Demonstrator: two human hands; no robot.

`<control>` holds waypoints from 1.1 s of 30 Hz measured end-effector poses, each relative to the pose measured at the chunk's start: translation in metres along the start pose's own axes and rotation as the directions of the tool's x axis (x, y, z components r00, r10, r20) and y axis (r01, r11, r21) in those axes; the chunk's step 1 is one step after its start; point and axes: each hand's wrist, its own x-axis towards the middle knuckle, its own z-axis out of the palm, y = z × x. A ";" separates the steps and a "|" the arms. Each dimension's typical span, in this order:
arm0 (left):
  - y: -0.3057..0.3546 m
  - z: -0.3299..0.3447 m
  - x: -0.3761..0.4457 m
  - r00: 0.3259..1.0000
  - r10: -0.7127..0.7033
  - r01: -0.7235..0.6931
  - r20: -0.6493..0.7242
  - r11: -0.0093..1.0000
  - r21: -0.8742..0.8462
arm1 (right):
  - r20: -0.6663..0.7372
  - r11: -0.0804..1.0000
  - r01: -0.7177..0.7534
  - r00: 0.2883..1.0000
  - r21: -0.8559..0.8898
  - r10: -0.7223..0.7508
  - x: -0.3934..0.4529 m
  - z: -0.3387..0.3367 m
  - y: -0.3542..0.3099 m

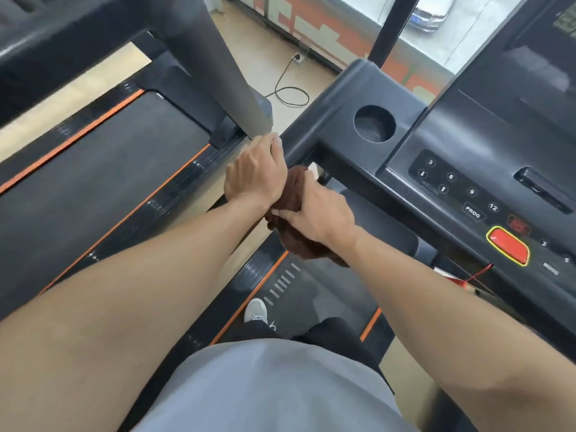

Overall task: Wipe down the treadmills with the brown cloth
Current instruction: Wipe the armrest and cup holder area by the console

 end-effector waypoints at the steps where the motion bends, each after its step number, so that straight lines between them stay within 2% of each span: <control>1: -0.003 0.000 -0.002 0.995 0.080 -0.081 -0.056 0.997 -0.015 | 0.035 1.000 -0.001 0.999 -0.005 0.001 0.002 -0.001 0.002; 3: -0.007 0.003 -0.009 0.931 0.337 -0.334 -0.138 0.941 0.047 | 0.066 0.999 -0.013 0.998 -0.044 0.016 0.000 -0.001 0.006; 5: -0.012 0.012 -0.019 0.797 0.604 -0.597 -0.018 0.791 0.137 | 0.051 0.996 -0.038 0.998 -0.084 0.043 -0.006 0.000 0.014; 6: -0.011 0.018 -0.029 0.737 0.670 -0.675 0.092 0.723 0.143 | 0.043 0.993 -0.060 0.997 -0.097 0.065 -0.013 0.000 0.021; 7: -0.008 0.026 -0.042 0.712 0.678 -0.701 0.182 0.698 0.145 | 0.040 0.991 -0.086 0.995 -0.100 0.090 -0.021 0.001 0.030; 10: 0.016 0.049 -0.089 0.735 0.602 -0.670 0.313 0.717 0.194 | 0.026 0.985 -0.141 0.989 -0.095 0.144 -0.057 -0.001 0.062; 15: 0.078 0.084 -0.162 0.667 0.639 -0.718 0.382 0.688 0.102 | -0.026 0.960 -0.202 0.979 -0.194 0.201 -0.133 -0.008 0.128; 17: 0.094 0.097 -0.186 0.670 0.623 -0.713 0.405 0.692 0.115 | -0.041 0.955 -0.202 0.979 -0.216 0.198 -0.155 -0.009 0.148; 22: 0.100 0.119 -0.223 0.742 0.580 -0.643 0.337 0.757 0.115 | -0.080 0.957 -0.154 0.987 -0.247 0.138 -0.165 -0.006 0.164; 26: 0.095 0.115 -0.234 0.757 0.576 -0.627 0.308 0.773 0.094 | -0.118 0.948 -0.152 0.985 -0.279 0.123 -0.167 0.000 0.168; 29: 0.079 0.109 -0.227 0.738 0.601 -0.666 0.307 0.722 0.187 | -0.172 0.952 -0.177 0.976 -0.250 0.137 -0.161 0.005 0.161; 33: 0.058 0.101 -0.209 0.726 0.614 -0.688 0.310 0.660 0.302 | -0.166 0.965 -0.137 0.981 -0.221 0.102 -0.151 0.005 0.150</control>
